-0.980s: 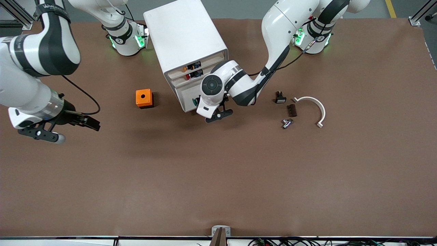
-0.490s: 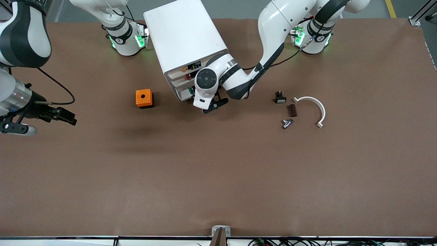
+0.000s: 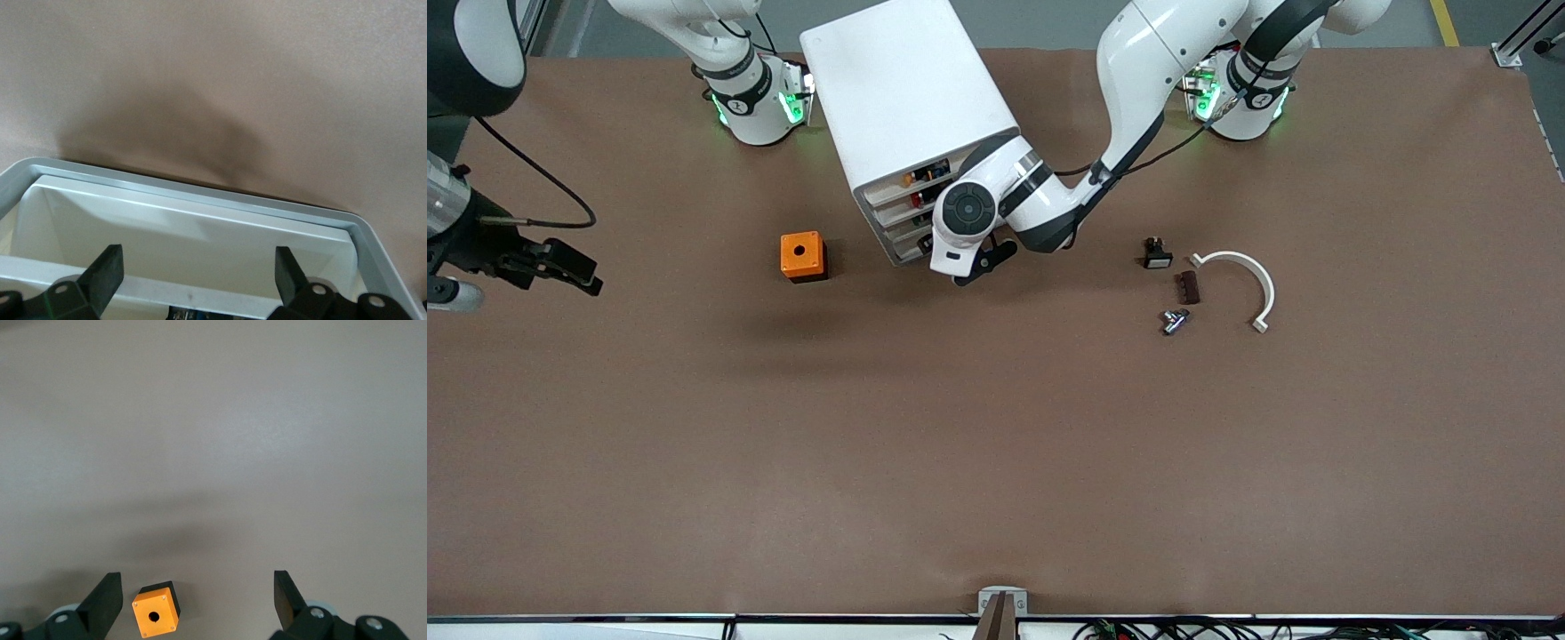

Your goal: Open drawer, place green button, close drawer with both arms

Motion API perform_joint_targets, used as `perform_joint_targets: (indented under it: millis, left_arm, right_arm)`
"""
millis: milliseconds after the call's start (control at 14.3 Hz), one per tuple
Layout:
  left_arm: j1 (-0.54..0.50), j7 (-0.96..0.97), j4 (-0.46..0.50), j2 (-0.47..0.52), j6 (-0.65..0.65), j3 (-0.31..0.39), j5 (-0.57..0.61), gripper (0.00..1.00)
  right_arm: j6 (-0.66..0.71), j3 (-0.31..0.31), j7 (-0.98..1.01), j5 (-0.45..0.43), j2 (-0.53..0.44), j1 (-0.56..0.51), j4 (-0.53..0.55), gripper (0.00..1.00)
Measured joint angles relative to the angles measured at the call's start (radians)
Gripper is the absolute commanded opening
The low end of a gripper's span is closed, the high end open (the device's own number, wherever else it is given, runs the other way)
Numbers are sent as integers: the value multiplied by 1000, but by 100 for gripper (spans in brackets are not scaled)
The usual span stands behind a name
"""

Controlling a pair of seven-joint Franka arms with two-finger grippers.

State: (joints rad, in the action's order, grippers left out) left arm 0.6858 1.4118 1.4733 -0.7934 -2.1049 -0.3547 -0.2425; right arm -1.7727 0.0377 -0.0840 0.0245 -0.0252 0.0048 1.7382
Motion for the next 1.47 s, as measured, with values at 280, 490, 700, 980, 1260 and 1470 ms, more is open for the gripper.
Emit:
perform_joint_targets:
  millis: [280, 490, 700, 980, 1260, 1470]
  left_arm:
    - [-4, 0, -1, 0, -1, -1, -7, 100]
    - [-27, 1, -19, 9, -6, 12, -12, 100]
    - [-79, -4, -46, 46, -6, 56, 20, 100]
    - [-211, -57, -79, 127, 96, 64, 113, 100]
    - [-336, -302, -88, 257, 335, 68, 135, 100]
    - [-455, -507, -88, 347, 488, 70, 138, 100]
  right_arm:
    - [6, 0, 0, 0, -26, 0, 0, 100]
    - [-52, 1, 0, -11, -24, -4, 7, 100]
    - [-77, 1, 1, -27, -24, -7, 9, 100]
    - [-75, 1, 1, -32, -24, -7, 10, 100]
    - [-30, 0, 4, -32, -24, -7, 10, 100]
    - [0, 0, 6, -32, -24, -7, -3, 100]
